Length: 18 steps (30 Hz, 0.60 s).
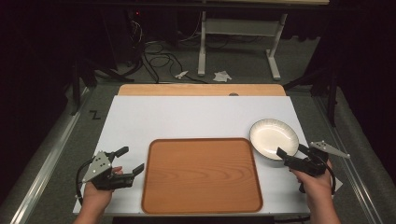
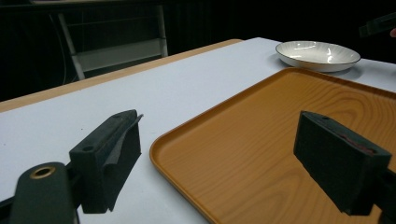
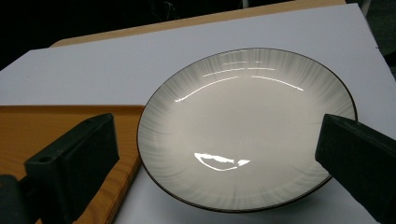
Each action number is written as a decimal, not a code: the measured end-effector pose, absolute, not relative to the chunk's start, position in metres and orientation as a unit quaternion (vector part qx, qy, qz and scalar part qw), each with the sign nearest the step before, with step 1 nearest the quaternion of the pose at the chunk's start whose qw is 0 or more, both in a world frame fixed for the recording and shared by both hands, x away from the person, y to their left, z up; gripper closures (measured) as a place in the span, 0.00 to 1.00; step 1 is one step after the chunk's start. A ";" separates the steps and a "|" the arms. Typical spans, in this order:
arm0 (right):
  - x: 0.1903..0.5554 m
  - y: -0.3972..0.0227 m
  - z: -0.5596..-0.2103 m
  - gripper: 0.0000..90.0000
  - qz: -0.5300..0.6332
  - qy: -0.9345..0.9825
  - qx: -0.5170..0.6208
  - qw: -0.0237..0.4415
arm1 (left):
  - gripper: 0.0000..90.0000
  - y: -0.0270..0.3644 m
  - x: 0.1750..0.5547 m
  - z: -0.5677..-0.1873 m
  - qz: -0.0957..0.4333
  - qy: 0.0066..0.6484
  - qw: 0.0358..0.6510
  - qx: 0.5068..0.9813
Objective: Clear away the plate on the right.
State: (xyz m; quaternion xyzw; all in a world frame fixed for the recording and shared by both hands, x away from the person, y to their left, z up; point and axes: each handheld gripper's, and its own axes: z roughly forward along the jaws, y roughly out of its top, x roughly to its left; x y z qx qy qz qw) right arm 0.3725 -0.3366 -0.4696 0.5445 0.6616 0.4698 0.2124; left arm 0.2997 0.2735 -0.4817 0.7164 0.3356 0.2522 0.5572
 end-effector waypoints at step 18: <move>0.375 -0.346 -0.475 0.00 0.467 0.645 0.571 0.198 | 0.17 0.272 0.300 -0.482 0.247 0.332 0.555 0.722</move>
